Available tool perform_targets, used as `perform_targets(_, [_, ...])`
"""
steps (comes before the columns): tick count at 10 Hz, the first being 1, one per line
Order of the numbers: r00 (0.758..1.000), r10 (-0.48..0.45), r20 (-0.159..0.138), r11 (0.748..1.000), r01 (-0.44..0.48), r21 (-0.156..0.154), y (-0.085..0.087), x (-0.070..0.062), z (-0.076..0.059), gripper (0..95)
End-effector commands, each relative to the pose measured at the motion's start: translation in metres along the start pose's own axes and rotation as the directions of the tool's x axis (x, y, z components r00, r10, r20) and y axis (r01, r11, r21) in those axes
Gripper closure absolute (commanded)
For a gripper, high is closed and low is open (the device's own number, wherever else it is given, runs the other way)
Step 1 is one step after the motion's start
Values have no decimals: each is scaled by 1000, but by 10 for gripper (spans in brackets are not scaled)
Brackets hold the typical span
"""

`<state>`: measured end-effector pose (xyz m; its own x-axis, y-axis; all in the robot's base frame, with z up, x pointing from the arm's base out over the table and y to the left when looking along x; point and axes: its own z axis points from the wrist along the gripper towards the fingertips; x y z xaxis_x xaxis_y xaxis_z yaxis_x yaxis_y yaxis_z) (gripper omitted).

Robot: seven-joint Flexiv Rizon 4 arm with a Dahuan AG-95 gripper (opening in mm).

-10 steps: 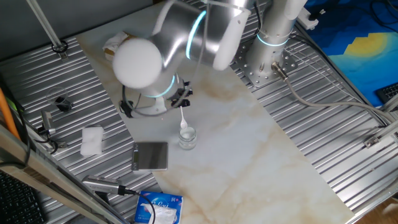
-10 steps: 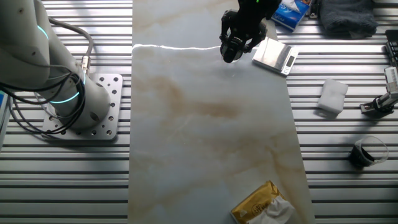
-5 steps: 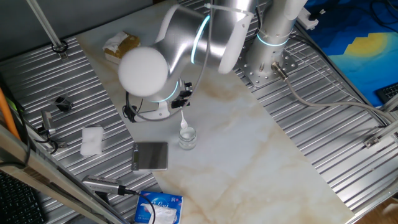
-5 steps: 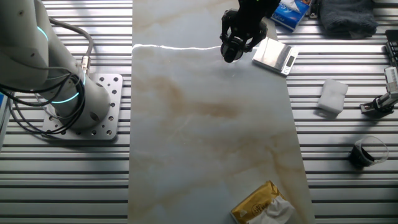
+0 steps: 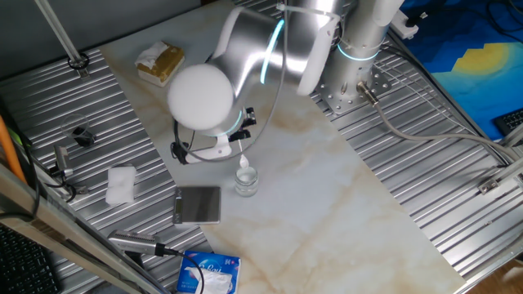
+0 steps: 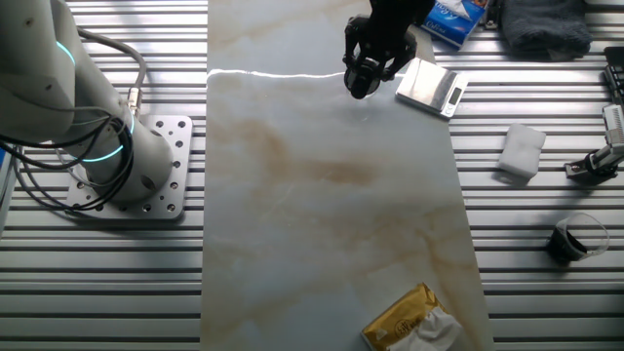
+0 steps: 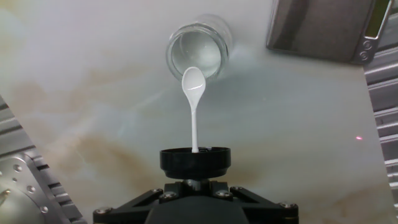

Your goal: Screw the lid onto the jar

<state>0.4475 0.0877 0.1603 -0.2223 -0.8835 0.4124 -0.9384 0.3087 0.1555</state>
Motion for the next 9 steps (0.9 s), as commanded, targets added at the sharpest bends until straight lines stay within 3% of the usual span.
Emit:
perform_targets(1, [999, -38, 15, 999, 38, 4, 0, 1, -1, 950])
perform_targets(3, [998, -56, 3, 998, 56, 14, 0, 1, -1, 950])
perform_targets(9, [997, -74, 11, 997, 74, 28, 0, 1, -1, 950])
